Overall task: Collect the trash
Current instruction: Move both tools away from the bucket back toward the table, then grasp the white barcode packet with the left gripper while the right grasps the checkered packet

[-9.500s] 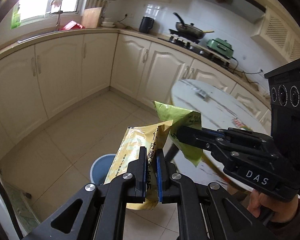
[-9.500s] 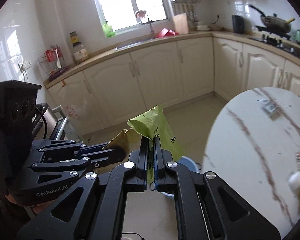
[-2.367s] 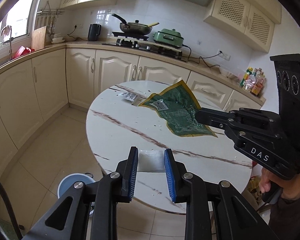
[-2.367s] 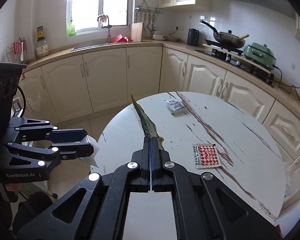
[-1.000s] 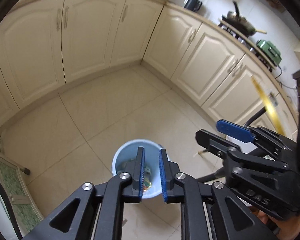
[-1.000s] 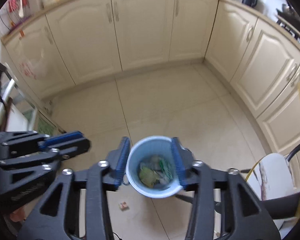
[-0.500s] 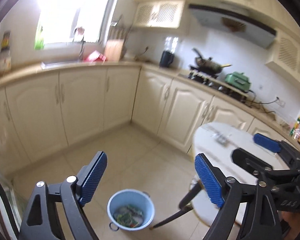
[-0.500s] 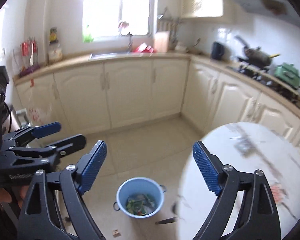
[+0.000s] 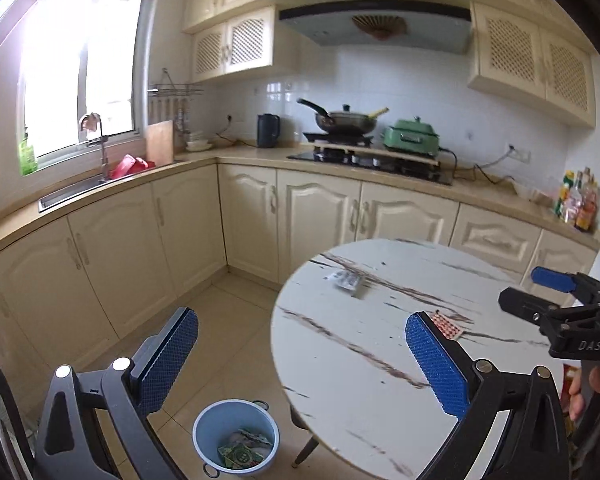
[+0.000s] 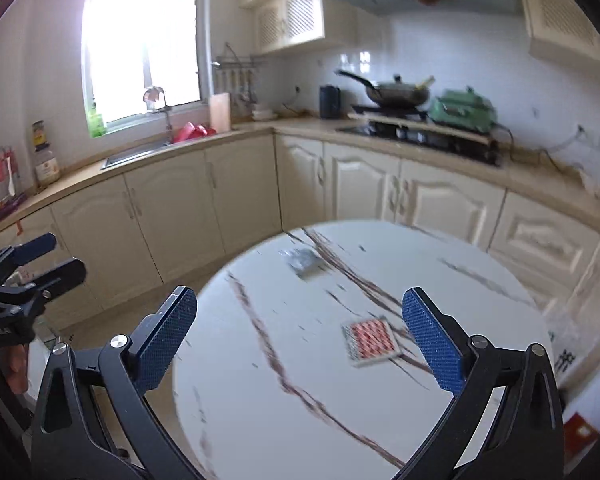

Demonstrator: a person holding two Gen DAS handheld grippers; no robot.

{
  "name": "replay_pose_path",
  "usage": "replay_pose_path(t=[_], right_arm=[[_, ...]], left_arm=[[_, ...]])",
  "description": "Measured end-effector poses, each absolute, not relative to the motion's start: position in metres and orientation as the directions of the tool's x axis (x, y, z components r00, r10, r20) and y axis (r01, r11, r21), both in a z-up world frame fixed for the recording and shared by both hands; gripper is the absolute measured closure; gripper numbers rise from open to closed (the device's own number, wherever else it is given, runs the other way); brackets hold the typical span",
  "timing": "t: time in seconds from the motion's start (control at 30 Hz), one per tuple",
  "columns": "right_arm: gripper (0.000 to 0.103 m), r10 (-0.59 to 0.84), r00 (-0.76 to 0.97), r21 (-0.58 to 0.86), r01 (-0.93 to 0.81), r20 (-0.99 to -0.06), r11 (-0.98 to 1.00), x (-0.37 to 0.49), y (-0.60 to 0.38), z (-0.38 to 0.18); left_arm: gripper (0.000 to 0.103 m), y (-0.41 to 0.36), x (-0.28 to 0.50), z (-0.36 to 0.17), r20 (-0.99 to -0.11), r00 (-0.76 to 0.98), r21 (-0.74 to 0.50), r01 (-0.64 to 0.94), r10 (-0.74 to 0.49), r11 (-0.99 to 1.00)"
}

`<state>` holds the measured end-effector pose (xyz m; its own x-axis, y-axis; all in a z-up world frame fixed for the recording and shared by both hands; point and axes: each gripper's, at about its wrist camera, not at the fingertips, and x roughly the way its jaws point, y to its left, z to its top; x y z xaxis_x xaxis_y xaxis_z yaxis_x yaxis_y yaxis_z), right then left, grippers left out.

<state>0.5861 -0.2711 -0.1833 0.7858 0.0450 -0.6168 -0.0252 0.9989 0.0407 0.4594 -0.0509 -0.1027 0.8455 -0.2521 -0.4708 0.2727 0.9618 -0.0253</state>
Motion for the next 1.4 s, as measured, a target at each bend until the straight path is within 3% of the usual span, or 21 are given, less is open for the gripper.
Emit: replay_pose_path(t=[0.3, 0.6, 0.7, 0.73, 0.83, 0.9, 1.07, 1.13, 1.4], right_arm=[[0.0, 0.063, 0.548, 0.07, -0.009, -0.834, 0.998, 0.646, -0.332, -0.28], [0.001, 0.057, 0.449, 0.032, -0.062, -0.892, 0.998, 0.686, -0.34, -0.326], [0.014, 0.025, 0.437, -0.009, -0.078, -0.899, 0.997, 0.688, -0.34, -0.329], [0.022, 0.012, 0.44, -0.028, -0.085, -0.898, 0.996, 0.688, -0.34, -0.329], [0.03, 0.029, 0.438, -0.027, -0.122, -0.899, 0.992, 0.689, -0.343, -0.328], [0.046, 0.042, 0.442, -0.028, -0.15, -0.896, 0.988, 0.691, -0.345, -0.326], [0.065, 0.051, 0.445, -0.037, -0.187, -0.894, 0.982, 0.699, -0.351, -0.325], [0.082, 0.023, 0.461, -0.073, -0.189, -0.887, 0.979, 0.699, -0.352, -0.325], [0.083, 0.088, 0.478, 0.004, -0.175, -0.874, 0.985, 0.702, -0.363, -0.323]], left_arm=[[0.001, -0.096, 0.588, -0.108, -0.617, 0.735, -0.013, 0.345, -0.279, 0.938], [0.001, -0.129, 0.709, -0.128, -0.707, 0.652, -0.012, 0.377, -0.274, 0.926], [0.001, -0.141, 0.749, -0.136, -0.724, 0.635, -0.009, 0.38, -0.268, 0.925], [0.001, -0.145, 0.763, -0.138, -0.73, 0.624, -0.018, 0.39, -0.279, 0.92], [0.001, -0.155, 0.796, -0.148, -0.741, 0.603, -0.027, 0.411, -0.294, 0.911], [0.001, -0.161, 0.818, -0.154, -0.75, 0.6, -0.021, 0.4, -0.279, 0.916], [0.001, -0.176, 0.859, -0.175, -0.772, 0.543, -0.087, 0.425, -0.33, 0.901], [0.001, -0.184, 0.872, -0.181, -0.778, 0.551, -0.053, 0.421, -0.302, 0.906], [0.001, -0.227, 0.91, -0.213, -0.794, 0.569, 0.073, 0.44, -0.215, 0.895]])
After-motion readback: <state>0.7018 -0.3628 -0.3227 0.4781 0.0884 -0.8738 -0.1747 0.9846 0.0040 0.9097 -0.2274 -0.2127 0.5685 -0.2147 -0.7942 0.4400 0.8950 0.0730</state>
